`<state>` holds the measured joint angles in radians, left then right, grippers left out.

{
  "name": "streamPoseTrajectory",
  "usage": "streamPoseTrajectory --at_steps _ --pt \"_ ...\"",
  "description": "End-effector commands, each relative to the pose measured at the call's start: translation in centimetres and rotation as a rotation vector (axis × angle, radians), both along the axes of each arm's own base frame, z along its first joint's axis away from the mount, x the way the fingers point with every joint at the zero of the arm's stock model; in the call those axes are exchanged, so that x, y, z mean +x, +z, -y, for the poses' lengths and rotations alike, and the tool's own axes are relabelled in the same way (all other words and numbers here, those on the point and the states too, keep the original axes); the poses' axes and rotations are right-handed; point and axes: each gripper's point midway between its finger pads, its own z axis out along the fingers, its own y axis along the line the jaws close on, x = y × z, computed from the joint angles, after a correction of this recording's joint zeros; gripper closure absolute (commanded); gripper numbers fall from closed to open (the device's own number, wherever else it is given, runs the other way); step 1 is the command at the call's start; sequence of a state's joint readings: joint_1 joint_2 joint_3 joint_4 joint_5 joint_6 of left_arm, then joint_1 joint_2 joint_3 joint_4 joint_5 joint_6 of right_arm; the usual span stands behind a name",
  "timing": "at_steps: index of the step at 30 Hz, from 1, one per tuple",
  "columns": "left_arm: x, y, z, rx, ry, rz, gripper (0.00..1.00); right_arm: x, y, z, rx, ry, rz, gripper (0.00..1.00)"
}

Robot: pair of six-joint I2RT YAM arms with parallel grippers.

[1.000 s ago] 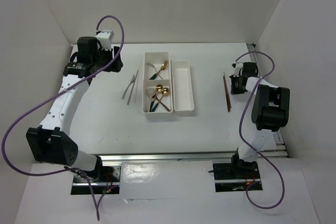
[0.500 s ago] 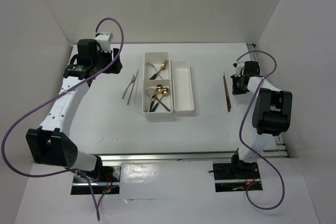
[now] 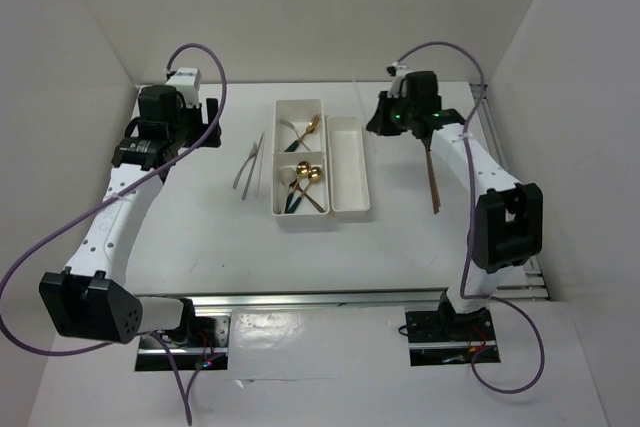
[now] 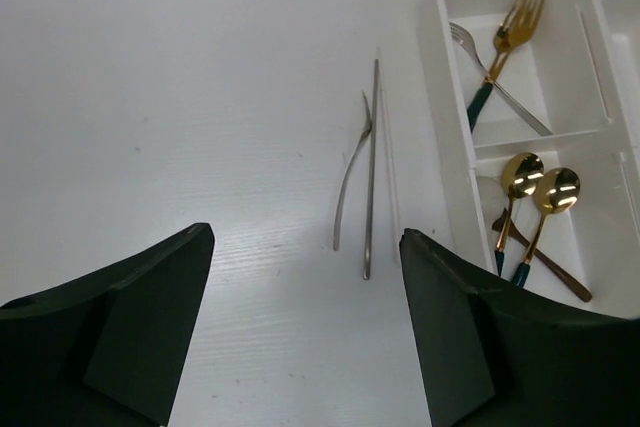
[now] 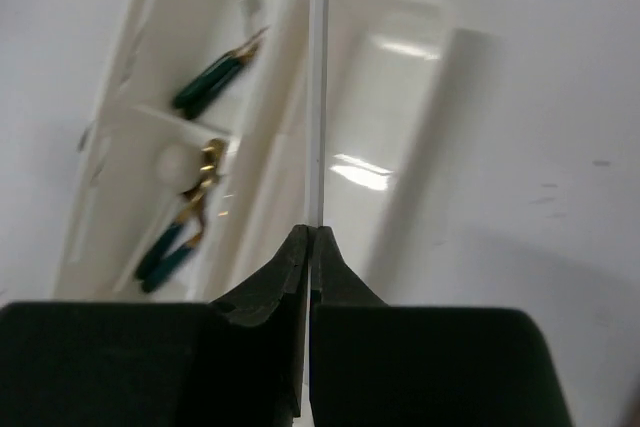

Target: Sort the eating utensils into containers

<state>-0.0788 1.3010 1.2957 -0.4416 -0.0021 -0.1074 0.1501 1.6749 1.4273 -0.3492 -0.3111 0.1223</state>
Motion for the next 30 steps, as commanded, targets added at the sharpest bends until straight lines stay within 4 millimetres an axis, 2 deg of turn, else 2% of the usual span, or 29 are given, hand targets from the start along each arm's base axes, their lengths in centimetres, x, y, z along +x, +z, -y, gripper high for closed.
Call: streamPoseTrajectory --at_steps 1,2,4,5,6,8,10,11,13,15,17,19,21,22,23,26,30 --pt "-0.5 2.8 -2.7 0.061 0.121 0.088 0.1 -1.7 1.7 -7.3 0.152 0.063 -0.06 1.0" --pt "-0.7 3.2 -3.3 0.084 0.147 0.098 0.08 -1.8 1.7 -8.4 0.173 0.057 -0.077 1.0" --pt "-1.3 3.9 -3.7 0.097 0.158 0.118 0.0 -1.9 0.0 -9.7 0.175 0.044 -0.132 1.0" --pt "-1.6 3.7 -3.7 0.108 0.152 0.117 0.0 -2.0 -0.6 -10.2 0.185 0.041 -0.156 1.0" --pt "-1.8 4.1 -3.8 0.106 0.153 0.127 0.0 -2.0 -2.0 -10.3 0.182 0.03 -0.197 1.0" --pt "-2.3 4.3 -3.9 0.109 0.162 0.138 0.0 -2.3 -3.6 -10.3 0.185 0.01 -0.25 1.0" --pt "-2.5 3.7 -4.1 0.116 0.169 0.118 0.0 -2.5 -5.2 -10.1 0.179 -0.023 -0.303 1.0" --pt "-2.5 3.7 -4.1 0.116 0.169 0.118 0.0 -2.5 -5.2 -10.1 0.186 -0.03 -0.308 1.0" --pt "-2.7 3.0 -4.1 0.111 0.172 0.097 0.0 -3.0 -7.2 -9.8 0.171 -0.059 -0.361 1.0" --pt "-3.0 2.6 -4.4 0.105 0.184 0.077 0.0 -3.3 -7.6 -9.7 0.174 -0.068 -0.378 1.0" --pt "-3.0 2.5 -4.2 0.093 0.181 0.077 0.0 -3.6 -9.0 -9.4 0.155 -0.082 -0.41 1.0" --pt "-3.0 2.1 -3.8 0.082 0.157 0.067 0.0 -3.6 -9.0 -9.5 0.16 -0.088 -0.414 1.0" --pt "-2.7 1.6 -3.2 0.07 0.13 0.051 0.0 -4.3 -10.9 -9.2 0.146 -0.103 -0.465 1.0" --pt "-2.7 1.3 -3.2 0.071 0.129 0.036 0.0 -4.6 -11.1 -9.3 0.148 -0.098 -0.477 1.0" --pt "-2.6 0.7 -3.0 0.068 0.116 0.013 0.0 -4.8 -11.3 -9.5 0.152 -0.073 -0.475 0.95" --pt "-1.8 -0.6 -2.7 0.069 0.105 -0.049 0.0 -4.7 -12.2 -8.0 0.169 -0.095 -0.511 0.63" --pt "-1.2 -3.2 -2.2 0.057 0.084 -0.137 0.0 -4.3 -12.3 -6.1 0.169 -0.13 -0.512 0.46"
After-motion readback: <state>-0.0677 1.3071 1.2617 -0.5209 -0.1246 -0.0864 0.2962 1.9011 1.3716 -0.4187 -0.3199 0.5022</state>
